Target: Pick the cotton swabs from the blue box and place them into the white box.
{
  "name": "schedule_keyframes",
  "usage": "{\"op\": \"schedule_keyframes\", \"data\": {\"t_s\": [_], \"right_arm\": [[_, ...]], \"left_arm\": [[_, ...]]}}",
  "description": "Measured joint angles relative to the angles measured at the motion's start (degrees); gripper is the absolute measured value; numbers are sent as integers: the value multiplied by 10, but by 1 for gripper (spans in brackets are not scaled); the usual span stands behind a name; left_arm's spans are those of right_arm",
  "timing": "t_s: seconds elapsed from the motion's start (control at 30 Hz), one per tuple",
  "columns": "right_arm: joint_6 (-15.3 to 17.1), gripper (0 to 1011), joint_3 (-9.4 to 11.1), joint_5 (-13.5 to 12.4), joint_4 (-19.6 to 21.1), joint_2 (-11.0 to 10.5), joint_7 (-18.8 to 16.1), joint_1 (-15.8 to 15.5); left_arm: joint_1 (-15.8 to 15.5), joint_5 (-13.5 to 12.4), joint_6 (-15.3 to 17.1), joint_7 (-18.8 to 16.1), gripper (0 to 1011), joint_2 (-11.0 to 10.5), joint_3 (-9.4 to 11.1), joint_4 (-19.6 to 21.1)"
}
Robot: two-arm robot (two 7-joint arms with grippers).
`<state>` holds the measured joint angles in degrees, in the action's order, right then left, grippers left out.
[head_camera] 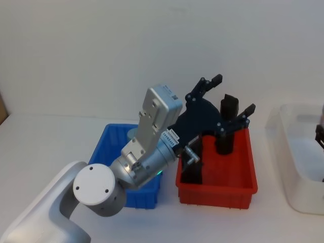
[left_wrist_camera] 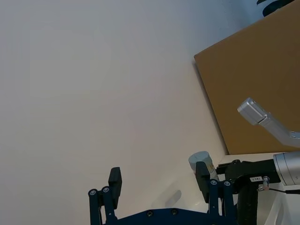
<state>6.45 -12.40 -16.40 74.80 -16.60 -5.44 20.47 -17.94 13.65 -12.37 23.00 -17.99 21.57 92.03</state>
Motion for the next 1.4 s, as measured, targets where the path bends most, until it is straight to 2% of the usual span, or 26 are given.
{"op": "schedule_keyframes", "data": {"t_s": [0.27,0.6,0.73,0.9,1.1,1.4], "right_arm": [[20,622,5,-18,-20,4,10,13],[7,622,10,-19,-24,5,2,25],[3,683,11,-17,-23,5,0,28],[-1,848,12,-14,-22,6,-3,30],[-3,992,13,-13,-22,6,-5,32],[-6,1002,13,-11,-21,6,-7,34]], "left_arm": [[0,0,0,0,1004,0,0,0],[0,0,0,0,1004,0,0,0],[0,0,0,0,1004,0,0,0],[0,0,0,0,1004,0,0,0],[0,0,0,0,1004,0,0,0],[0,0,0,0,1004,0,0,0]]}}
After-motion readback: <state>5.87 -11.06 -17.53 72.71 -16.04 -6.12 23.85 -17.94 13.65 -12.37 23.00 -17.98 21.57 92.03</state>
